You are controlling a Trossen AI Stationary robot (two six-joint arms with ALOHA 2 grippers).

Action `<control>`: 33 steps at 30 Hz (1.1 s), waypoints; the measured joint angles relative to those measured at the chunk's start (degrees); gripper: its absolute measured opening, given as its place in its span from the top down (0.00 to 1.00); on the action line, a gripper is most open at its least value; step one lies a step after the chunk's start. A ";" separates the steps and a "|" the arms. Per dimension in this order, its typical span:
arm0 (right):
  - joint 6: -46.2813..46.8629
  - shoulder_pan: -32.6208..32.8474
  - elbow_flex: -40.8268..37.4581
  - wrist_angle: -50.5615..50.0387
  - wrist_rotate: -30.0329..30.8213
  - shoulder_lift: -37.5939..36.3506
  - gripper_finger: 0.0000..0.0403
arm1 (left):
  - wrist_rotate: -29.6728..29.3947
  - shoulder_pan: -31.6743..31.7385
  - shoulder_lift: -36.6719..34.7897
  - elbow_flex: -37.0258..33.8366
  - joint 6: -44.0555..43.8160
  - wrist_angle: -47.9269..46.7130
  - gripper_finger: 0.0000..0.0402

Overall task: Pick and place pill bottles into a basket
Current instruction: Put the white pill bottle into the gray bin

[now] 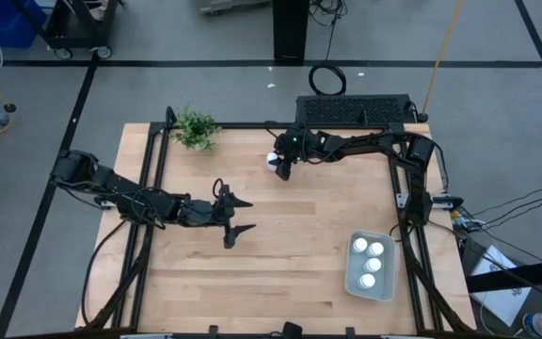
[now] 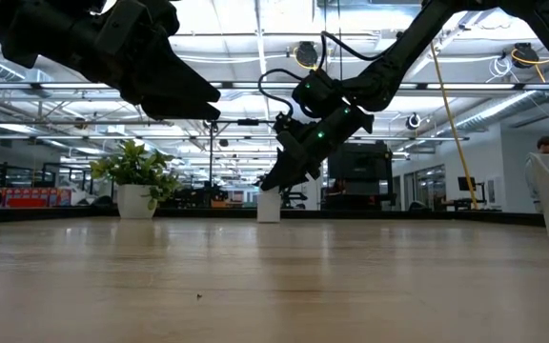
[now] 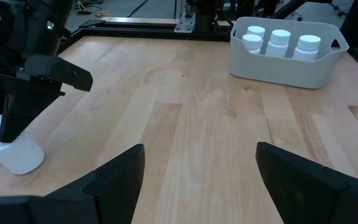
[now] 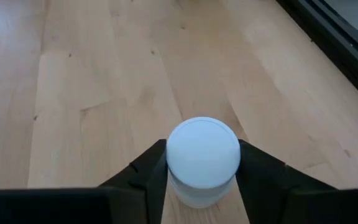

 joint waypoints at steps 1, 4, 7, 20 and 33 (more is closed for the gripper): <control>0.00 0.00 0.00 0.00 0.00 0.00 0.63 | 0.00 0.00 0.00 0.00 0.00 0.00 0.23; -0.09 0.00 0.00 -0.02 0.00 0.00 0.63 | 0.00 -0.02 0.00 0.00 0.00 -0.01 0.23; -0.20 0.00 0.00 -0.07 0.05 -0.11 0.63 | 0.00 -0.02 0.00 0.00 0.00 -0.01 0.23; -0.55 -0.02 0.00 -4.33 0.15 -9.59 0.63 | 0.00 -0.01 0.00 0.00 0.07 -0.01 0.23; -1.51 4.58 0.00 -21.25 4.93 -31.44 0.63 | -0.40 0.00 0.00 -0.01 -1.22 1.63 0.23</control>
